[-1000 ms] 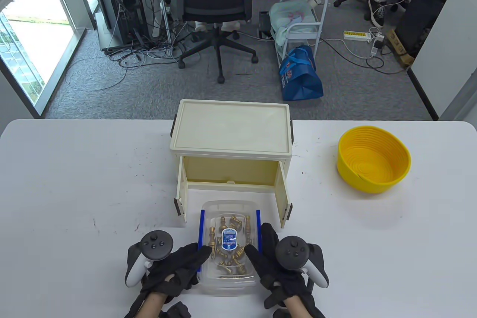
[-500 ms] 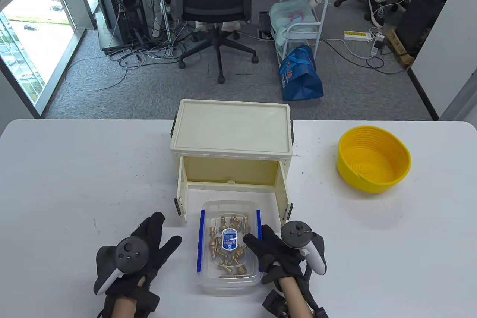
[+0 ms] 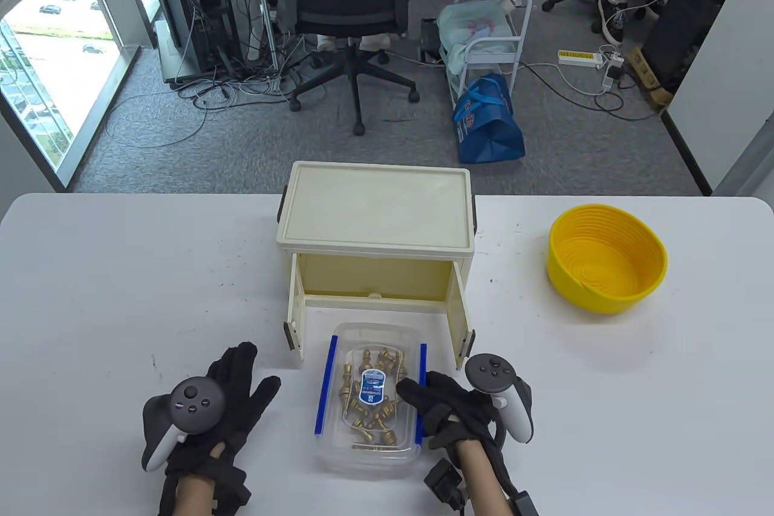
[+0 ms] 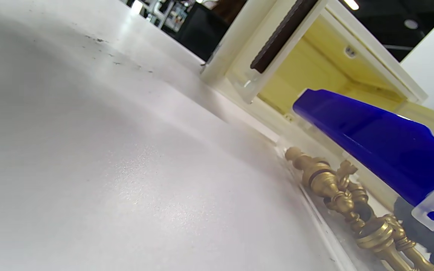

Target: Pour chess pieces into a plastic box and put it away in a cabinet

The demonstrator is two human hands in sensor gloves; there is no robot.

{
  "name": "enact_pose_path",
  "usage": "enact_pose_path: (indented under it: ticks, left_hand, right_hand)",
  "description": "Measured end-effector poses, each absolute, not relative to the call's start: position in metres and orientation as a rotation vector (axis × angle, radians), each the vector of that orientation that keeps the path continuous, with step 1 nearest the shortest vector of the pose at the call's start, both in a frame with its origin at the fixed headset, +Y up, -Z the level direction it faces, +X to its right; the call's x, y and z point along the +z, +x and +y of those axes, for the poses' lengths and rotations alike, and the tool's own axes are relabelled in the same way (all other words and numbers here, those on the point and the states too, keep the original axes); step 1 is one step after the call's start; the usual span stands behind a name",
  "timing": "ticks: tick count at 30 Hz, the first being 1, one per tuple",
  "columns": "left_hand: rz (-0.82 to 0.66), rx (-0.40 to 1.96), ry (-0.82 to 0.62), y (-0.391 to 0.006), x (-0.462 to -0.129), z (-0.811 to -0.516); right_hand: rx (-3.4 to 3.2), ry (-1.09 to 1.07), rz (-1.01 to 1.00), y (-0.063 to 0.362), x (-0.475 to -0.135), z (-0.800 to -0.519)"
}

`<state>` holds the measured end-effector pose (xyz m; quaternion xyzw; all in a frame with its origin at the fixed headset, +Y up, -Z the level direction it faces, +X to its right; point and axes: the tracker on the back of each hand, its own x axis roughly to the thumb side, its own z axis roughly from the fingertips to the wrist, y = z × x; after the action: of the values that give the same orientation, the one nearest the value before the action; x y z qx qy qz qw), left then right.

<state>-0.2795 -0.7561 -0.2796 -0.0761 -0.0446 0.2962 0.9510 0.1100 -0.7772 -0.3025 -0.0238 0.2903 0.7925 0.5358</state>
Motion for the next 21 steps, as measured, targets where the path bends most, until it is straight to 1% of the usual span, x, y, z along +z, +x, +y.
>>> enact_pose_path:
  ticks: [5, 11, 21]
  left_hand:
    - [-0.097, 0.633, -0.151, -0.281, -0.279, -0.755]
    - [-0.096, 0.657, -0.138, -0.283, -0.279, -0.753]
    - [-0.094, 0.718, -0.125, -0.289, -0.279, -0.752]
  right_hand:
    - [1.830, -0.102, 0.651, 0.112, -0.293, -0.775]
    - [1.765, -0.136, 0.621, 0.115, -0.283, -0.765]
    - [1.716, -0.205, 0.605, 0.106, -0.272, -0.753]
